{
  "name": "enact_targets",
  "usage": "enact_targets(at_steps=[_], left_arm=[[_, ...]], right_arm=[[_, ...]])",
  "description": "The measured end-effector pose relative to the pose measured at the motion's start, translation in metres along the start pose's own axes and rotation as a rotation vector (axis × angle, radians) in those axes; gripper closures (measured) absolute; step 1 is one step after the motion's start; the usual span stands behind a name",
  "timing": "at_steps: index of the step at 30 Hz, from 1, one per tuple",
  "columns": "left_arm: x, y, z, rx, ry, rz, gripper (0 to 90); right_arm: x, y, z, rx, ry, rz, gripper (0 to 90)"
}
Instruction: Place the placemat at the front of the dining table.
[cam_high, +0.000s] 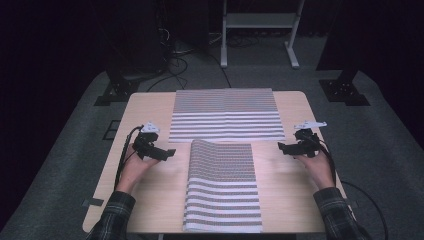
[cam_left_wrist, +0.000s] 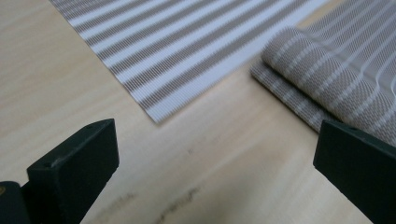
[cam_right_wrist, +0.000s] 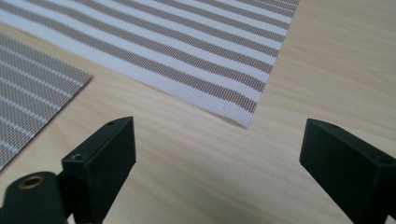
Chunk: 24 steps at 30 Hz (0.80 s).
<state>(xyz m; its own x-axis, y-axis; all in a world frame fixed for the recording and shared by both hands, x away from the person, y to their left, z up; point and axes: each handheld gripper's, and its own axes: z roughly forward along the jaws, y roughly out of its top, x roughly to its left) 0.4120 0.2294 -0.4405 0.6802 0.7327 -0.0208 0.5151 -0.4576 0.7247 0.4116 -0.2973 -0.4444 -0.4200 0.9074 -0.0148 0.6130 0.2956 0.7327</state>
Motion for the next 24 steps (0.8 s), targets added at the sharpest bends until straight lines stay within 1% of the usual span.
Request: enact_targets(at_steps=[1,3,4,6,7,8,9,10,11,12,13,15,16,17,18,20,22,24], left_arm=[[-0.008,-0.005,-0.004,0.001,-0.002,0.002,0.0],[-0.014,-0.01,-0.008,0.006,-0.005,0.009,0.0],[-0.014,-0.01,-0.008,0.006,-0.005,0.009,0.0],[-0.021,-0.014,-0.014,0.006,0.001,0.017,0.0],[-0.023,-0.016,-0.016,0.006,-0.003,0.018,0.0],[-0.027,-0.019,-0.022,-0.003,-0.005,0.015,0.0],[-0.027,-0.019,-0.022,-0.003,-0.005,0.015,0.0],[-0.032,-0.022,-0.028,-0.014,-0.005,0.016,0.0],[-0.032,-0.022,-0.028,-0.014,-0.005,0.016,0.0],[-0.035,-0.024,-0.032,-0.023,-0.002,0.019,0.0],[-0.039,-0.029,-0.038,-0.034,-0.003,0.019,0.0],[-0.041,-0.03,-0.039,-0.036,-0.002,0.021,0.0],[-0.044,-0.036,-0.044,-0.041,-0.001,0.024,0.0],[-0.044,-0.036,-0.044,-0.041,-0.001,0.024,0.0],[-0.047,-0.042,-0.048,-0.046,-0.001,0.023,0.0],[-0.049,-0.045,-0.05,-0.048,-0.001,0.027,0.0],[-0.053,-0.053,-0.053,-0.055,0.001,0.034,0.0],[-0.057,-0.063,-0.057,-0.059,0.004,0.035,0.0]], right_arm=[[0.003,-0.004,-0.007,-0.017,-0.009,-0.024,8.7],[0.004,-0.008,-0.013,-0.026,0.006,-0.027,8.7],[0.004,-0.008,-0.013,-0.026,0.006,-0.027,8.7],[0.007,-0.012,-0.02,-0.036,0.008,-0.033,8.7],[0.009,-0.014,-0.023,-0.042,0.011,-0.032,8.7],[0.012,-0.019,-0.029,-0.057,0.017,-0.037,8.7],[0.013,-0.02,-0.031,-0.06,0.017,-0.039,8.7],[0.015,-0.023,-0.035,-0.07,0.013,-0.038,8.7],[0.015,-0.023,-0.035,-0.07,0.013,-0.038,8.7],[0.016,-0.025,-0.037,-0.076,0.014,-0.041,8.7],[0.018,-0.03,-0.043,-0.081,0.02,-0.04,8.7],[0.018,-0.033,-0.045,-0.081,0.019,-0.044,8.7],[0.018,-0.039,-0.049,-0.09,0.018,-0.044,8.7],[0.018,-0.039,-0.049,-0.09,0.018,-0.044,8.7],[0.019,-0.046,-0.053,-0.096,0.022,-0.041,8.7],[0.019,-0.048,-0.054,-0.098,0.022,-0.044,8.7],[0.021,-0.054,-0.059,-0.111,0.033,-0.042,8.7],[0.024,-0.063,-0.065,-0.125,0.055,-0.038,8.8]])
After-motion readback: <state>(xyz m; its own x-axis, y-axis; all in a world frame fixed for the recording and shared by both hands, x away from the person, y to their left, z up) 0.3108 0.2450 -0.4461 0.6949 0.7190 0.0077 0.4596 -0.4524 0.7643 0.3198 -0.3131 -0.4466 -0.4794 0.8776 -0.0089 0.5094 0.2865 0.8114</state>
